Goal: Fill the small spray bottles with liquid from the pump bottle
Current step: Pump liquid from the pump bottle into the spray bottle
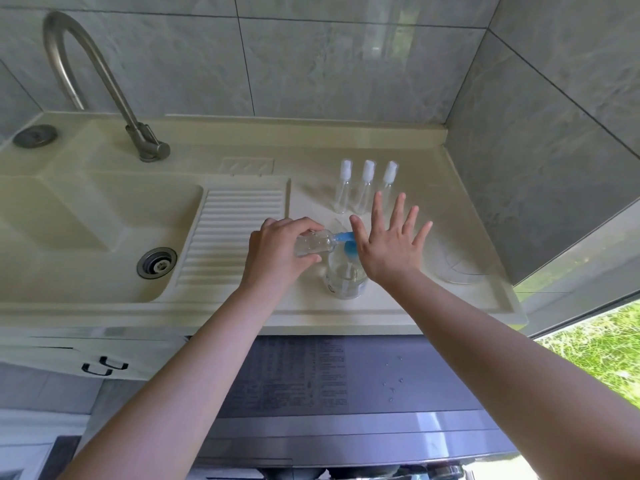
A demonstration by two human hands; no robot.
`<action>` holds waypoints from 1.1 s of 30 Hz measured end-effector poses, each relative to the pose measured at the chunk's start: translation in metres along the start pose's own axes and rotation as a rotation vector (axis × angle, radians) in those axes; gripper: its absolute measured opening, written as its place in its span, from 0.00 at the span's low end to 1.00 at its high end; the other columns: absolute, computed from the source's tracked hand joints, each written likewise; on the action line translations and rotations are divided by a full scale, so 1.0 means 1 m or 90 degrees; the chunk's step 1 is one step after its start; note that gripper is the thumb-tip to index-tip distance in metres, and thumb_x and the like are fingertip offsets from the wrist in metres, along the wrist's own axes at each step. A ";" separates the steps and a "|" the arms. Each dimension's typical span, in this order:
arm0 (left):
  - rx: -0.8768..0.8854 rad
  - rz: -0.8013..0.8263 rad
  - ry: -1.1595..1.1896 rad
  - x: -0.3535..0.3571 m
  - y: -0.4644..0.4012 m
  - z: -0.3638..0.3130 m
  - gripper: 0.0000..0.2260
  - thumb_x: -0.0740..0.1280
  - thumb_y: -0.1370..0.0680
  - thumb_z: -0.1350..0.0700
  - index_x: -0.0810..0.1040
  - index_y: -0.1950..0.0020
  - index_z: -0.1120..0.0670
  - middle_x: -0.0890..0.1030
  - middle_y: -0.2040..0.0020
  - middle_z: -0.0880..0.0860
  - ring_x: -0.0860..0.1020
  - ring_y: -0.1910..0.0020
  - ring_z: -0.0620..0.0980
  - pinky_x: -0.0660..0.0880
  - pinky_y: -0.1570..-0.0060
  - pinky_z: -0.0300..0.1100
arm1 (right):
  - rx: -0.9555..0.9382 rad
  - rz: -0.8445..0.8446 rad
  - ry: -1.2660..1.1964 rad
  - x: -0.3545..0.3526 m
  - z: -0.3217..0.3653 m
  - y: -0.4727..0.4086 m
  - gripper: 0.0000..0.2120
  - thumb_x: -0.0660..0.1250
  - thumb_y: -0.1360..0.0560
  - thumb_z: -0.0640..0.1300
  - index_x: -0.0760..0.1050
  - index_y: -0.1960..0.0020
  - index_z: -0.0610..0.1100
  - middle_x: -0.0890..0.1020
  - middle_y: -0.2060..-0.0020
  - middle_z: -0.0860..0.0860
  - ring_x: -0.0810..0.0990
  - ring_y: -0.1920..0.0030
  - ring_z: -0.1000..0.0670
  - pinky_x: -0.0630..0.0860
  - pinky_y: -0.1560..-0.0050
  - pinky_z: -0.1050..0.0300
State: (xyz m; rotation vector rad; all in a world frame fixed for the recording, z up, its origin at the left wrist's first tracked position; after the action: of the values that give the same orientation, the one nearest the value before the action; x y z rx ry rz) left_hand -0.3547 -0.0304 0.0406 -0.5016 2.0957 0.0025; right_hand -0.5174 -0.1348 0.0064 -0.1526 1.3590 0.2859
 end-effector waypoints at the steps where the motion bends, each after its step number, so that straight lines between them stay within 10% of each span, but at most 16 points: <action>1: -0.002 0.000 0.005 0.000 0.000 0.001 0.21 0.79 0.32 0.51 0.80 0.42 0.40 0.82 0.50 0.41 0.73 0.48 0.49 0.71 0.46 0.47 | -0.008 -0.015 0.004 -0.004 0.001 0.000 0.34 0.35 0.20 0.67 0.30 0.21 0.54 0.35 0.21 0.44 0.35 0.21 0.38 0.34 0.25 0.34; 33: 0.003 -0.003 0.036 0.004 0.001 0.006 0.21 0.79 0.33 0.51 0.79 0.43 0.39 0.80 0.51 0.39 0.73 0.50 0.48 0.72 0.45 0.50 | 0.023 0.026 -0.041 0.007 0.002 0.001 0.34 0.35 0.21 0.66 0.40 0.19 0.54 0.38 0.20 0.43 0.35 0.21 0.38 0.34 0.25 0.33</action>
State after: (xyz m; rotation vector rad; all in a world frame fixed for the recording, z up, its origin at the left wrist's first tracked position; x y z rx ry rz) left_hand -0.3523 -0.0292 0.0341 -0.5094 2.1484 -0.0203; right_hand -0.5144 -0.1324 0.0001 -0.0852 1.3029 0.2986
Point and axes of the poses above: each hand's wrist, its own y-axis away from the middle knuckle, its own x-axis out of the palm, z = x × y, the point moved 7 cm from there along -y, towards the middle knuckle
